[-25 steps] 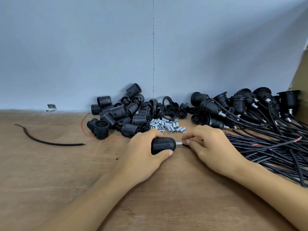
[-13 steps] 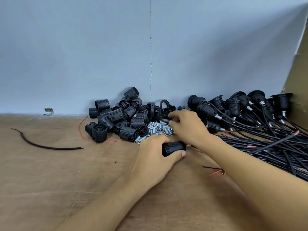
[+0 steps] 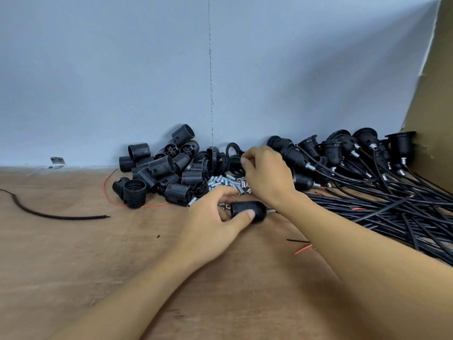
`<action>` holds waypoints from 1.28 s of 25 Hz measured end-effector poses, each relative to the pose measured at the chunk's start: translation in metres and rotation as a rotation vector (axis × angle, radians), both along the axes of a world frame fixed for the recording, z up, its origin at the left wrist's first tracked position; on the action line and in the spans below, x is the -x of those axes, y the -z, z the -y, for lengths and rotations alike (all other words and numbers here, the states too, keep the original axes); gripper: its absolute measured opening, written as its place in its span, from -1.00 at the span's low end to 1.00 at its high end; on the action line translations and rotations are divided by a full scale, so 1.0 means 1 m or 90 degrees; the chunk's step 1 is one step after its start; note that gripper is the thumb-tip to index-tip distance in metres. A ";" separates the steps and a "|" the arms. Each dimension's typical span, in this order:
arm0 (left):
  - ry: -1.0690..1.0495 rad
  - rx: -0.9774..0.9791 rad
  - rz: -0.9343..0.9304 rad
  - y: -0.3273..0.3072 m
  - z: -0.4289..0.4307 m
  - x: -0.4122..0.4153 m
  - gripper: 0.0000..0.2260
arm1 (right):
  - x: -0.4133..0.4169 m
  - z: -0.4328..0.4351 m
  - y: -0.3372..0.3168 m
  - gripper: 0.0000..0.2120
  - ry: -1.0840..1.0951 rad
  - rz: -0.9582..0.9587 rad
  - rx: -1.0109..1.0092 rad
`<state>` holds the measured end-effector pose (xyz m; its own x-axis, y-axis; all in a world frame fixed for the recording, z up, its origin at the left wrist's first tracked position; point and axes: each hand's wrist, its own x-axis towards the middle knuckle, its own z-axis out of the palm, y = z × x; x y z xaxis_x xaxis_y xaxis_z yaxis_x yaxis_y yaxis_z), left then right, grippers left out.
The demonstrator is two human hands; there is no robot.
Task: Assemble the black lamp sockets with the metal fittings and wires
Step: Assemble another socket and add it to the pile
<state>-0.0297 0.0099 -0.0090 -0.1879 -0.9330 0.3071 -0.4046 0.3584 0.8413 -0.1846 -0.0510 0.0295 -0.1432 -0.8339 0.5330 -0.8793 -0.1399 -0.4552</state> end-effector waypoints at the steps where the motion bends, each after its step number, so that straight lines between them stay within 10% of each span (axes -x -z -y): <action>1: -0.009 -0.015 -0.022 -0.001 0.001 0.000 -0.68 | 0.002 -0.008 -0.002 -0.82 -0.022 0.058 0.049; 6: -0.019 -0.063 -0.116 -0.003 0.001 0.002 -0.79 | 0.017 -0.053 -0.005 -0.83 -0.225 0.375 -0.086; 17: -0.153 0.001 -0.333 0.003 0.010 -0.007 -0.88 | 0.040 -0.081 0.020 -0.50 -0.284 -0.170 -0.180; 23: -0.080 0.120 -0.045 0.004 -0.005 -0.004 -0.79 | 0.039 -0.080 0.024 -0.52 -0.251 -0.011 -0.049; 32: -0.010 0.142 -0.084 0.003 -0.010 -0.008 -0.83 | 0.039 -0.081 0.020 -0.60 -0.283 -0.008 -0.035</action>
<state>-0.0214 0.0195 -0.0120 -0.1193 -0.8414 0.5270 -0.3037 0.5363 0.7875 -0.2237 0.0298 0.0097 0.2418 -0.8398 0.4861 -0.7442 -0.4820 -0.4625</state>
